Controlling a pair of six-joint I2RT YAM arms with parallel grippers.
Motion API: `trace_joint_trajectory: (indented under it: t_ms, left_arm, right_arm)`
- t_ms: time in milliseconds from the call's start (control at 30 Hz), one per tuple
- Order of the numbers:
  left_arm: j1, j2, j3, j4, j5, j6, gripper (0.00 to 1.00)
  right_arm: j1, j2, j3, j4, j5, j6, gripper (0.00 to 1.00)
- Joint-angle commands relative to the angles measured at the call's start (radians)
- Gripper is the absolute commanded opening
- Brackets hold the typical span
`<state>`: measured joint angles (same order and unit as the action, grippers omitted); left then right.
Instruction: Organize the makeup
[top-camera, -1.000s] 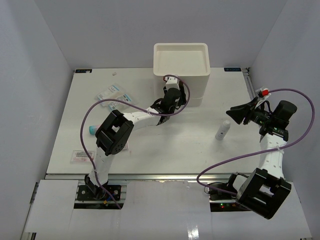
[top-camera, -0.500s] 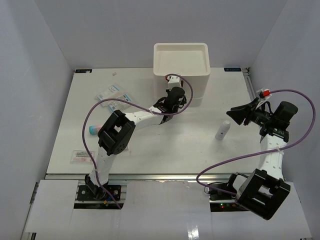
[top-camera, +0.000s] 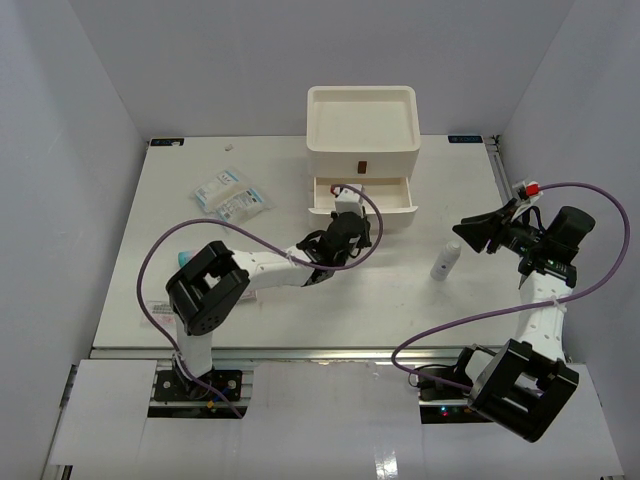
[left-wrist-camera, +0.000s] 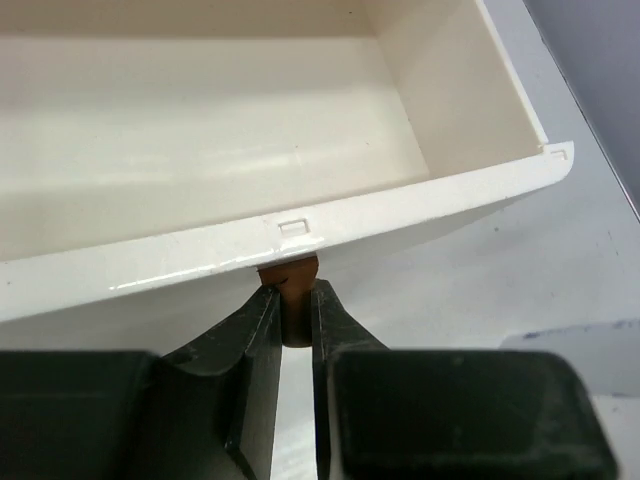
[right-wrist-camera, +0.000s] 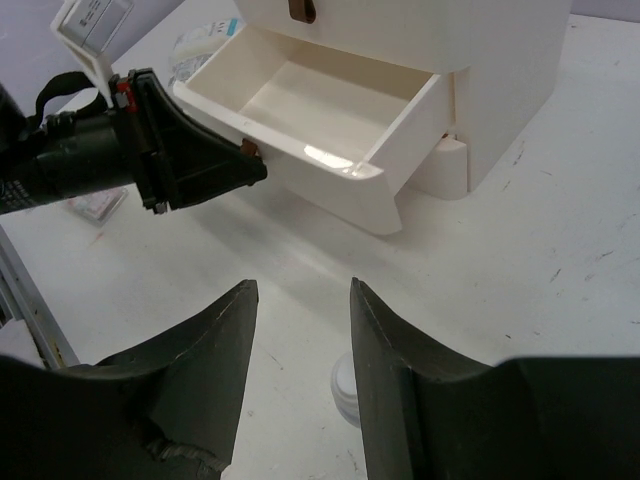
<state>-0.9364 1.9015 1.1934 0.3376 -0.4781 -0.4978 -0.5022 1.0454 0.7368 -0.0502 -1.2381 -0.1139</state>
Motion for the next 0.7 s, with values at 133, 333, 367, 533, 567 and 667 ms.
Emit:
trace_joint_trajectory:
  t_ms: [133, 333, 367, 533, 567, 667]
  left_arm:
    - [-0.039, -0.118, -0.106, 0.032, 0.027, -0.056, 0.03]
    - [-0.039, -0.138, -0.072, 0.005, 0.009, -0.037, 0.52]
    - [-0.039, -0.143, -0.07, 0.002, 0.009, -0.032, 0.59]
    - [-0.038, -0.171, -0.061, -0.028, 0.015, -0.005, 0.74]
    - [-0.038, -0.18, -0.064, -0.032, 0.021, -0.001, 0.76]
    - [-0.038, -0.219, -0.081, -0.053, 0.058, 0.007, 0.8]
  right_arm:
    - [-0.003, -0.021, -0.005, 0.026, -0.028, -0.02, 0.49]
    - [-0.003, -0.033, -0.011, 0.024, -0.041, -0.036, 0.5]
    - [-0.003, -0.035, -0.011, 0.024, -0.042, -0.038, 0.5]
    - [-0.003, -0.041, -0.016, 0.016, -0.047, -0.05, 0.51]
    - [-0.003, -0.041, -0.014, 0.014, -0.048, -0.052, 0.51]
    - [-0.003, -0.042, -0.011, 0.0, -0.049, -0.065, 0.51]
